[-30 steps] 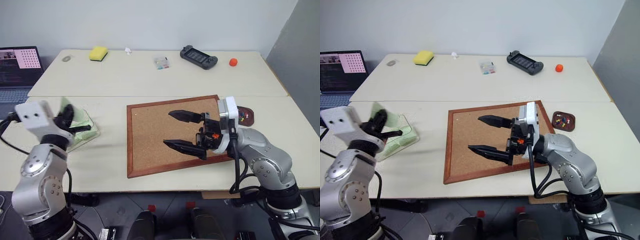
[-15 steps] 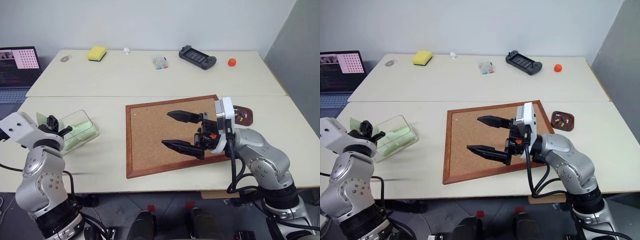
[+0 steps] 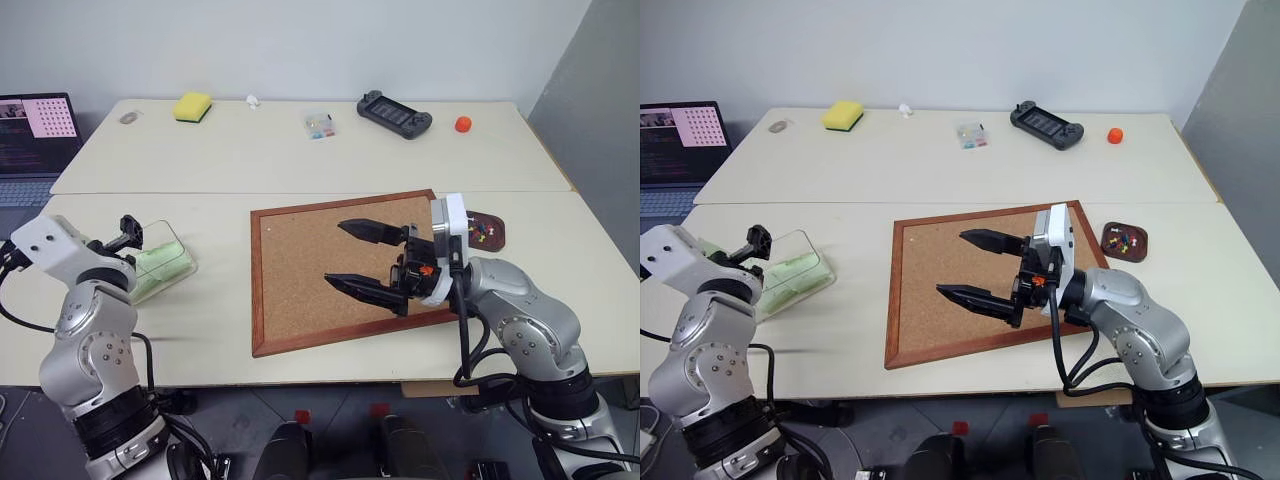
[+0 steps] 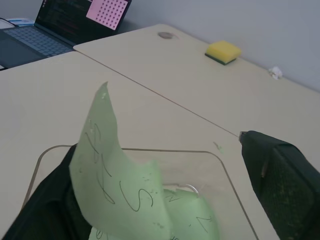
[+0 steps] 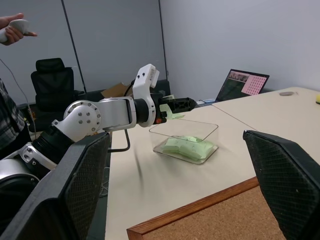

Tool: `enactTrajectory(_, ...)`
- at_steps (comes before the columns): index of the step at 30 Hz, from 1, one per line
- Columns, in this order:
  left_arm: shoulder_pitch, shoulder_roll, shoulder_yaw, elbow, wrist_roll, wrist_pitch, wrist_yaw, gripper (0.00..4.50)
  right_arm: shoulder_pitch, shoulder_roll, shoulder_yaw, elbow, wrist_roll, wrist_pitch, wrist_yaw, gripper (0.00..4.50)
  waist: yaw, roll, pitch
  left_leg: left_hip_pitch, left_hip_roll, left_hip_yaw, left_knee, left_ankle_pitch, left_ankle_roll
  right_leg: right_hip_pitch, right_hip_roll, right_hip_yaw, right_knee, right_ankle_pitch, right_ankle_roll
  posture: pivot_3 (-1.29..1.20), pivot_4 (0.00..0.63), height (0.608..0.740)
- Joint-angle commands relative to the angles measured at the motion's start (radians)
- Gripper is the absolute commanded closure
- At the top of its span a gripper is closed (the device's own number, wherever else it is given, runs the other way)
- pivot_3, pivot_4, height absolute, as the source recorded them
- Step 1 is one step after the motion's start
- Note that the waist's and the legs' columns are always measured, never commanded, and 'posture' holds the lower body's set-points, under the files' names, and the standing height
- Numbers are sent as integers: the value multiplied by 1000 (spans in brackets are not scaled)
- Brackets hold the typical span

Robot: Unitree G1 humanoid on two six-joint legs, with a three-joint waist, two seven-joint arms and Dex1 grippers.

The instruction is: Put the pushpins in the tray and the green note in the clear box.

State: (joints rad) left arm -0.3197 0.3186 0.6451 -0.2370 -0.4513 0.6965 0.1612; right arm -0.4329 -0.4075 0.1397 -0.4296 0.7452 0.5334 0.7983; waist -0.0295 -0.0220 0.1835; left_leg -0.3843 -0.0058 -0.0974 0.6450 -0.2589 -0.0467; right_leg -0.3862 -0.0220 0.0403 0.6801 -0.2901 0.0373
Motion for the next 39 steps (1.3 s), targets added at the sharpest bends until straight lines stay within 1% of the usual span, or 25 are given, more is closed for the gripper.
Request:
enactTrajectory(1,40,55,-36,-8,71,9,9,16,-5,7,-19,-36,0,-8,-9,0,0,0,0,0,0,0,0,0,0,0,0,0,0,0,0,0,150,740)
enactTrajectory(6,76,105,-56,15,139,13,13,16,-13,15,-16,-32,-4,-8,-20,0,0,0,0,0,0,0,-1,0,0,-1,0,0,0,0,0,0,150,740)
enactTrajectory(18,87,159,-79,130,200,-57,-70,16,-23,28,-15,-27,-12,-1,-26,0,0,0,0,0,0,0,-1,0,0,-1,0,0,0,0,0,0,150,740)
enactTrajectory(22,84,169,-86,141,214,-69,-81,16,-21,30,-14,-26,-15,-1,-30,0,0,0,0,0,0,0,-1,0,0,-1,0,0,0,0,0,0,150,740)
enactTrajectory(25,59,157,-71,134,192,-92,-87,16,-19,30,-15,-27,-17,-3,-34,0,0,0,0,0,0,0,-1,0,0,-1,-1,0,0,0,0,0,150,740)
enactTrajectory(28,48,152,-55,82,153,-106,-114,16,-16,26,-20,-29,-17,-5,-37,0,0,0,0,-1,0,-1,-1,0,0,-1,-2,0,0,0,0,0,150,740)
enactTrajectory(32,93,201,-96,-55,103,-121,-247,16,-5,16,-43,-25,-35,-10,-65,0,-1,0,0,-1,1,-1,-1,0,0,-2,-2,0,0,0,0,0,150,740)
enactTrajectory(35,140,208,-133,-179,55,-88,-317,16,17,22,-69,-12,-134,-29,-190,0,-1,-1,0,-2,1,-1,-1,0,-1,-2,-3,0,0,0,0,0,150,740)
enactTrajectory(37,174,184,-169,-251,28,-67,-331,16,38,38,-79,6,-219,-42,-290,0,0,0,0,-2,1,0,-1,0,-1,-2,-3,0,-1,0,0,0,150,740)
enactTrajectory(39,216,145,-236,-318,40,-56,-312,16,78,42,-78,16,-309,-52,-374,0,1,0,0,-1,0,1,-1,0,-1,-2,-4,1,-1,0,0,0,150,740)
